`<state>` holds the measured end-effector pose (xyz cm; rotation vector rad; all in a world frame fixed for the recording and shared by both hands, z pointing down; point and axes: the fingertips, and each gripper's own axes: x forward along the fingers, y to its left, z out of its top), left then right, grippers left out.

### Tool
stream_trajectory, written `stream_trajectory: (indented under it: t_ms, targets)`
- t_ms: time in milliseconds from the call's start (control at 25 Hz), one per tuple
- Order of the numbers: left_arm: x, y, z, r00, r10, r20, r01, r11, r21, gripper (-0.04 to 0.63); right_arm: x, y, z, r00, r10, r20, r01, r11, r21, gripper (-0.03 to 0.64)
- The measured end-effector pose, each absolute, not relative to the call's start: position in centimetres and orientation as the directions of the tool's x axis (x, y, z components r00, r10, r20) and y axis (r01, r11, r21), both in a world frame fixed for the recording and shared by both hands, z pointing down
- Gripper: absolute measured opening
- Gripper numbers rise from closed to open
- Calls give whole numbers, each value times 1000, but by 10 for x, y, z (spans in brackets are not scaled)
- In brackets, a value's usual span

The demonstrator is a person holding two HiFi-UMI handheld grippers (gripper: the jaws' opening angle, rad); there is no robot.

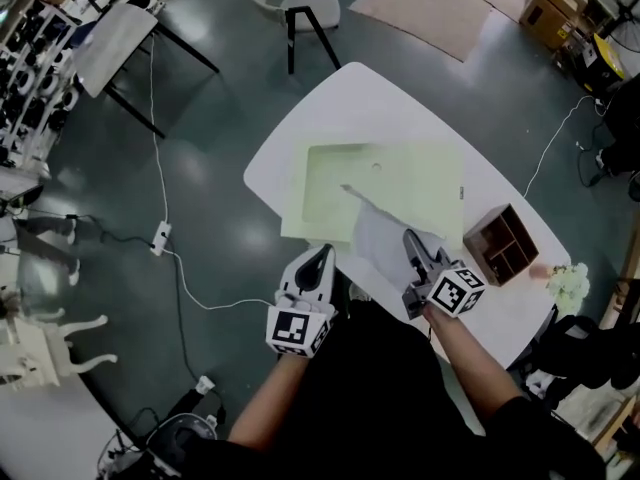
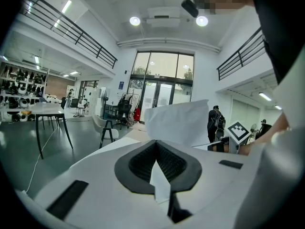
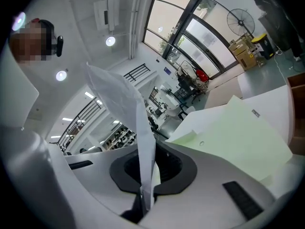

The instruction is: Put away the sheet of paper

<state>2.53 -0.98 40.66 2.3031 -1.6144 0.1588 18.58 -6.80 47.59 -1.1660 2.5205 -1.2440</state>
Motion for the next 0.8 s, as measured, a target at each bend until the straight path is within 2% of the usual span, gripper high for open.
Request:
stream_trajectory:
  t_ms: [800]
  targets:
    - [-6, -71, 454, 439, -840, 318, -889, -355, 290, 2, 175, -137, 561, -610, -659, 439, -729, 250, -637, -2]
